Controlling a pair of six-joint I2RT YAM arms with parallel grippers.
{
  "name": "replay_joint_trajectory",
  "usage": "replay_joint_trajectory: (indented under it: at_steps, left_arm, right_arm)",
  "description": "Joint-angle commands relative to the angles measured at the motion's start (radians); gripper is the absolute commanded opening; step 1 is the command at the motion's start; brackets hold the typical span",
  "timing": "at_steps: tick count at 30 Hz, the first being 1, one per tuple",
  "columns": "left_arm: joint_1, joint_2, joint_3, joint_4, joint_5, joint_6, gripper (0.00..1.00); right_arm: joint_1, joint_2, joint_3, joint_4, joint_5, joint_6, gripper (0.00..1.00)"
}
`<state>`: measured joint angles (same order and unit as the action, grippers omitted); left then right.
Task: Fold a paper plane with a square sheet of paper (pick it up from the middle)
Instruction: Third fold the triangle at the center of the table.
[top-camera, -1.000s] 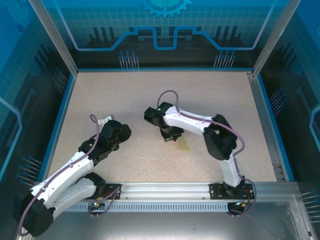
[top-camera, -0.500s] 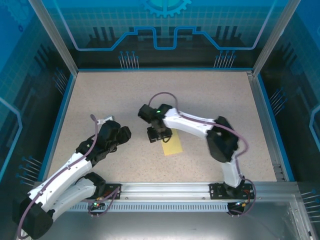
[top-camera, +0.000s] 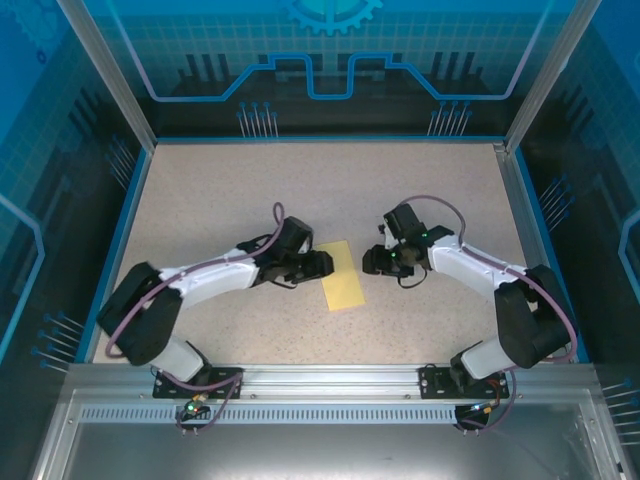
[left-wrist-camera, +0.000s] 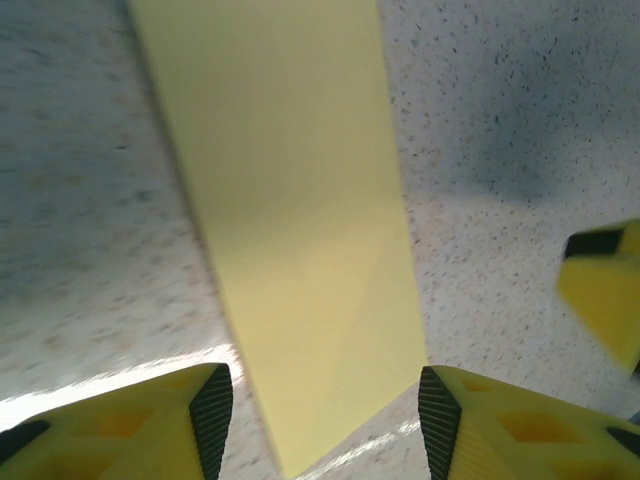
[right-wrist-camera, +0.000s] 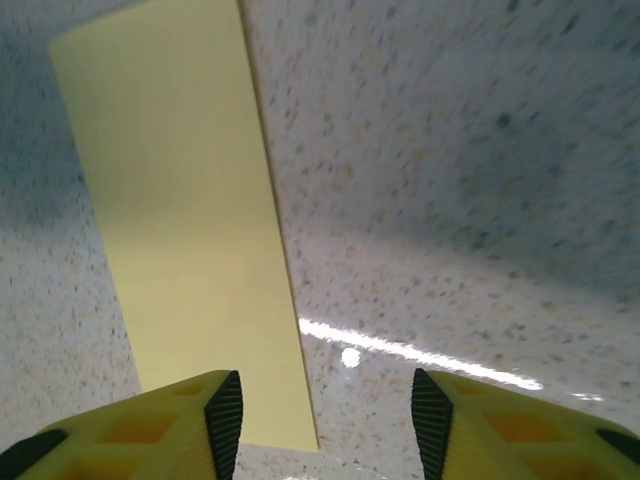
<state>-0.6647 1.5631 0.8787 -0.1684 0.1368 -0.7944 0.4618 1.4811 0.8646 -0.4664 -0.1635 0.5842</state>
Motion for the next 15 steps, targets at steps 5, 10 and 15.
replay_joint_trajectory:
  at_steps: [5,10,15]
  left_arm:
    - [-0.004,0.158,0.113,-0.002,0.013,-0.081,0.55]
    - [-0.004,0.223,0.167,-0.027,0.020,-0.072,0.51]
    - [-0.002,0.257,0.188,-0.044,0.011,-0.047,0.47]
  right_arm:
    - [-0.015,-0.011,-0.066,0.161,-0.151,-0.041,0.49]
    - [-0.016,0.007,-0.094,0.182,-0.170,-0.041,0.51]
    - [-0.015,0.034,-0.116,0.223,-0.196,-0.026,0.51]
